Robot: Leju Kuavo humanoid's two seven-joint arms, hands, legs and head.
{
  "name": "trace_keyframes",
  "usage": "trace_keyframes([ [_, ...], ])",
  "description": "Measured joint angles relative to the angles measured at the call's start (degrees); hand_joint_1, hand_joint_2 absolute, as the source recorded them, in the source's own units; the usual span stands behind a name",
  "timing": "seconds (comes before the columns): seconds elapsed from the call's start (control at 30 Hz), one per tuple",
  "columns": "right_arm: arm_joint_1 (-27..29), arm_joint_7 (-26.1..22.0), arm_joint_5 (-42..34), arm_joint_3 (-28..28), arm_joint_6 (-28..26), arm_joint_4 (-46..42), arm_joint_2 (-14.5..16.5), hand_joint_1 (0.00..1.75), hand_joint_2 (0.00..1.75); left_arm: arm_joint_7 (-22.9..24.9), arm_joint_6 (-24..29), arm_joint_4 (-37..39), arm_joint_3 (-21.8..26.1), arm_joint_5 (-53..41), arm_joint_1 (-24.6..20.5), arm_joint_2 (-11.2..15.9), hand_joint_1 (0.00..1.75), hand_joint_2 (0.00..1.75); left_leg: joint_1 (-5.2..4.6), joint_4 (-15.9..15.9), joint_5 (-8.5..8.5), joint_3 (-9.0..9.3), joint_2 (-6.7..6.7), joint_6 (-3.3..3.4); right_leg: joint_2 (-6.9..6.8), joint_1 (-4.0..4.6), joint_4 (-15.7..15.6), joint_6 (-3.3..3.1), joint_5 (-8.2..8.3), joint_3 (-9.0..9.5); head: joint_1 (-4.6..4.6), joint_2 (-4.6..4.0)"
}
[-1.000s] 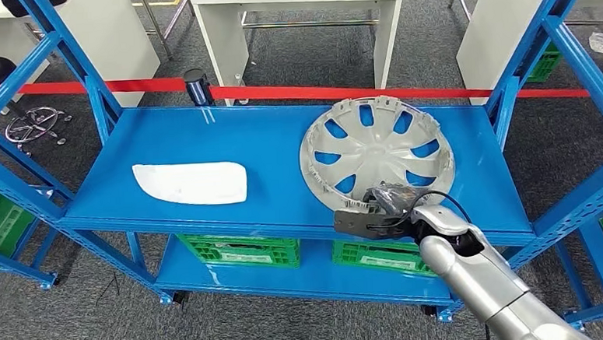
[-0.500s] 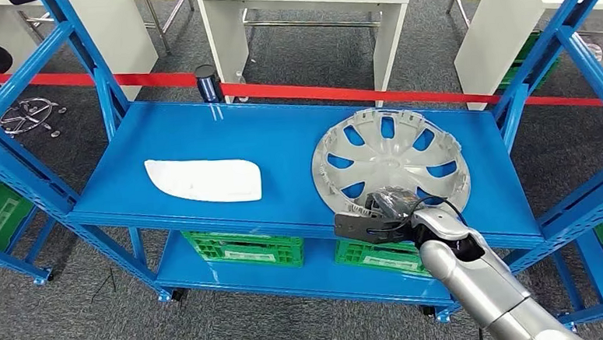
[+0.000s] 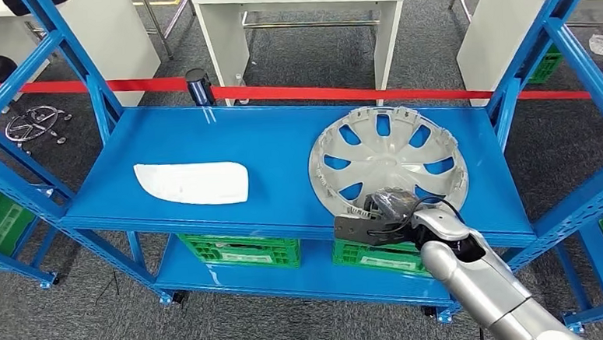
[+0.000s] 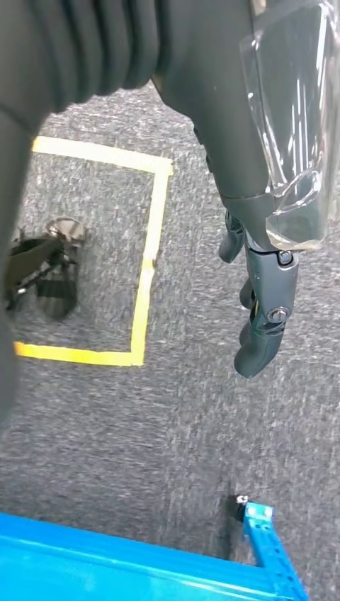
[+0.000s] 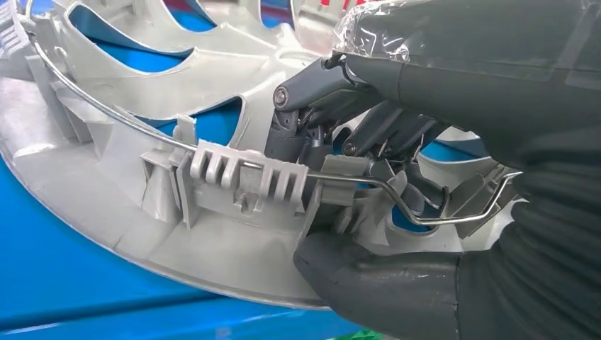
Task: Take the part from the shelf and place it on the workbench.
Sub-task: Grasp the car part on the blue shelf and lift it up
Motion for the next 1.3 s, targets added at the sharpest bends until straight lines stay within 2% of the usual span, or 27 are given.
trace_keyframes([
  [0.07,0.0,-0.2,-0.6,0.0,0.0,0.0,0.0,1.73,1.75,0.1,0.1,-0.2,-0.1,-0.2,0.2,-0.1,0.0,1.75,0.21,7.2,-2.7,-3.45,0.0,-0.32,0.02,0.07,0.0,-0.1,0.03,-0.09,-0.04,0.0],
  [0.1,0.1,-0.5,-1.8,-0.2,0.1,0.0,0.1,1.73,1.75,0.1,0.1,-0.2,-0.2,-0.3,0.3,-0.1,0.0,1.75,0.27,8.4,-2.61,-4.04,0.0,-0.35,0.04,0.08,0.0,-0.1,0.03,-0.07,-0.03,0.0],
  [0.13,0.2,-1.2,-3.9,-0.5,0.3,0.0,0.1,1.73,1.75,0.0,0.2,-0.2,-0.3,-0.3,0.3,-0.2,0.0,1.75,0.31,7.2,-1.41,-3.46,0.0,-0.3,0.09,0.09,0.0,-0.1,0.02,0.0,-0.03,-0.01],
  [0.2,0.7,-4.0,-11.2,-2.1,0.8,-0.3,0.4,1.73,1.75,0.0,0.2,-0.2,-0.4,-0.4,0.4,-0.1,0.0,1.75,0.28,-0.8,2.6,0.42,-0.02,0.1,0.22,0.13,0.0,-0.06,0.02,0.2,-0.03,-0.01],
  [0.23,1.0,-6.4,-16.0,-3.3,1.1,-0.7,0.5,1.73,1.75,-0.1,0.2,-0.2,-0.5,-0.4,0.4,0.1,0.0,1.75,0.18,-4.8,3.98,2.37,-0.03,0.35,0.32,0.29,0.0,0.02,0.03,0.19,-0.01,-0.01],
  [0.27,1.5,-9.3,-21.1,-4.5,1.3,-1.2,0.7,1.73,1.75,-0.2,0.3,-0.1,-0.5,-0.2,0.4,0.2,0.0,1.75,0.06,-7.4,4.67,3.65,-0.01,0.59,0.42,0.42,0.0,0.19,0.07,0.12,0.0,0.0],
  [0.3,2.0,-12.6,-26.3,-5.8,1.7,-2.0,0.9,1.73,1.75,-0.3,0.4,-0.1,-0.6,0.0,0.4,0.3,0.0,1.75,-0.07,-8.6,4.66,4.18,0.01,0.79,0.52,0.5,0.0,0.4,0.13,0.04,0.0,0.0],
  [0.4,3.4,-21.7,-39.8,-8.8,3.0,-5.2,1.4,1.73,1.75,-0.9,0.5,-0.1,-0.6,0.7,0.5,0.4,0.0,1.75,-0.08,-9.5,4.97,4.74,0.11,1.59,0.61,0.57,-0.1,1.24,0.14,-0.03,0.04,-0.01],
  [0.47,4.1,-25.5,-45.3,-10.4,3.7,-7.4,1.8,1.73,1.75,-1.1,0.2,-0.2,-0.5,0.9,0.6,0.2,0.0,1.75,0.14,-10.4,5.67,5.34,0.17,2.32,0.56,0.59,3.1,1.16,-1.7,-1.48,0.14,-0.01],
  [0.53,5.0,-28.1,-49.4,-11.5,4.5,-9.3,2.1,1.73,1.75,-1.2,-0.4,-0.7,-0.3,0.9,0.7,-0.2,0.0,1.75,0.11,-10.6,5.92,5.23,0.06,2.65,0.53,0.54,10.7,0.71,-5.02,-4.91,0.19,-0.01],
  [0.57,5.6,-29.2,-51.4,-12.0,5.0,-10.2,2.1,1.73,1.75,-1.1,-0.7,-1.0,-0.1,0.9,0.9,-0.5,0.0,1.75,0.08,-10.5,5.94,5.14,-0.04,2.68,0.53,0.52,14.3,0.73,-6.2,-6.55,0.19,-0.01],
  [0.6,6.2,-30.1,-53.4,-12.4,5.4,-11.0,2.2,1.73,1.75,-1.0,-1.1,-1.5,0.2,0.8,1.1,-0.8,0.0,1.75,0.06,-10.5,5.94,5.08,-0.12,2.69,0.52,0.49,16.1,0.99,-6.62,-7.4,0.19,-0.01],
  [0.63,6.7,-30.8,-55.3,-12.8,5.9,-11.8,2.3,1.73,1.75,-0.9,-1.5,-2.1,0.5,0.8,1.3,-1.2,0.0,1.75,0.05,-10.4,5.9,5.04,-0.17,2.65,0.5,0.44,15.5,1.43,-6.11,-7.14,0.19,-0.01],
  [0.67,7.0,-31.4,-56.9,-13.2,6.4,-12.6,2.3,1.73,1.75,-0.7,-1.9,-2.7,0.8,0.7,1.4,-1.6,0.0,1.75,0.05,-10.2,5.81,5.02,-0.2,2.55,0.44,0.37,12.7,1.96,-4.8,-5.73,0.2,-0.01],
  [0.7,7.1,-31.8,-58.4,-13.5,6.9,-13.5,2.4,1.73,1.75,-0.5,-2.2,-3.3,1.1,0.6,1.5,-2.0,0.0,1.75,0.04,-9.9,5.66,4.96,-0.22,2.37,0.33,0.29,8.3,2.42,-3.17,-3.59,0.2,-0.01],
  [0.73,7.3,-32.2,-59.7,-13.8,7.4,-14.3,2.4,1.73,1.75,-0.3,-2.6,-4.0,1.5,0.4,1.6,-2.4,0.0,1.75,-0.09,-9.6,5.44,4.8,-0.26,2.11,0.23,0.33,4.4,2.54,-1.88,-1.58,0.2,-0.01],
  [0.77,7.4,-32.6,-60.9,-14.0,7.9,-15.0,2.4,1.73,1.75,-0.2,-2.8,-4.7,1.9,0.3,1.6,-2.8,0.0,1.75,-0.22,-9.2,5.25,4.59,-0.28,1.86,0.16,0.35,1.7,2.36,-1.01,-0.24,0.19,-0.01],
  [0.8,7.5,-32.9,-62.0,-14.2,8.4,-15.8,2.4,1.73,1.75,-0.2,-3.0,-5.3,2.3,0.1,1.5,-3.1,0.0,1.75,-0.33,-9.0,5.13,4.37,-0.3,1.62,0.13,0.44,0.3,1.99,-0.65,0.36,0.16,0.0],
  [0.9,8.0,-33.8,-64.9,-14.4,10.2,-17.8,2.5,1.73,1.75,0.0,-3.4,-6.9,3.5,-0.7,1.5,-4.1,0.0,1.75,-0.23,-8.6,4.91,3.87,-0.28,0.96,0.26,0.43,0.1,0.89,-0.45,0.11,0.16,0.01],
  [0.93,8.0,-34.0,-65.8,-14.5,10.9,-18.5,2.5,1.73,1.75,0.0,-3.5,-7.2,3.9,-1.1,1.5,-4.3,0.0,1.75,-0.17,-7.8,4.27,3.45,-0.25,0.66,0.29,0.28,0.1,0.64,-0.42,0.15,0.13,0.0],
  [1.0,8.1,-34.6,-68.1,-14.5,12.6,-20.0,2.6,1.73,1.75,-0.2,-3.8,-7.9,4.6,-2.0,1.3,-4.6,0.0,1.75,0.03,-2.5,1.24,0.97,-0.19,0.01,0.28,0.05,0.0,0.21,-0.41,0.25,-0.05,0.0],
  [1.07,8.4,-35.0,-70.7,-14.4,14.6,-21.6,2.6,1.73,1.75,-0.6,-4.1,-8.3,5.5,-3.0,1.2,-4.8,0.0,1.75,0.24,5.3,-2.04,-2.73,-0.15,-0.43,0.27,0.13,0.0,0.01,-0.43,0.21,-0.19,-0.01],
  [1.1,8.6,-35.1,-72.1,-14.4,15.6,-22.5,2.6,1.73,1.75,-0.7,-4.4,-8.4,6.0,-3.5,1.1,-4.9,0.0,1.75,0.29,7.6,-2.52,-3.92,-0.13,-0.5,0.28,0.18,0.0,-0.01,-0.44,0.2,-0.19,-0.01],
  [1.13,8.8,-35.0,-73.4,-14.4,16.5,-23.6,2.7,1.73,1.75,-0.9,-4.5,-8.5,6.4,-3.9,1.0,-5.0,0.0,1.75,0.3,7.7,-1.91,-4.09,-0.12,-0.47,0.33,0.23,0.1,0.0,-0.45,0.24,-0.19,0.0],
  [1.17,8.9,-34.9,-74.5,-14.4,17.3,-24.7,2.8,1.73,1.75,-1.0,-4.7,-8.6,6.8,-4.3,0.9,-5.1,0.0,1.75,0.29,5.5,-0.27,-3.09,-0.12,-0.31,0.41,0.28,0.0,0.0,-0.46,0.33,-0.2,0.0],
  [1.23,9.0,-34.6,-76.1,-14.3,18.4,-27.1,3.2,1.73,1.75,-1.3,-4.9,-9.0,7.5,-5.0,0.6,-5.2,0.0,1.75,0.13,-2.6,3.57,0.87,-0.12,0.39,0.59,0.43,0.0,0.03,-0.47,0.52,-0.17,0.0],
  [1.3,9.0,-34.5,-77.3,-14.3,19.5,-29.2,3.5,1.73,1.75,-1.5,-5.2,-9.5,8.3,-5.4,0.2,-5.3,0.0,1.75,-0.2,-7.9,5.03,3.39,-0.08,1.05,0.67,0.65,0.0,0.24,-0.46,0.41,-0.15,-0.01],
])
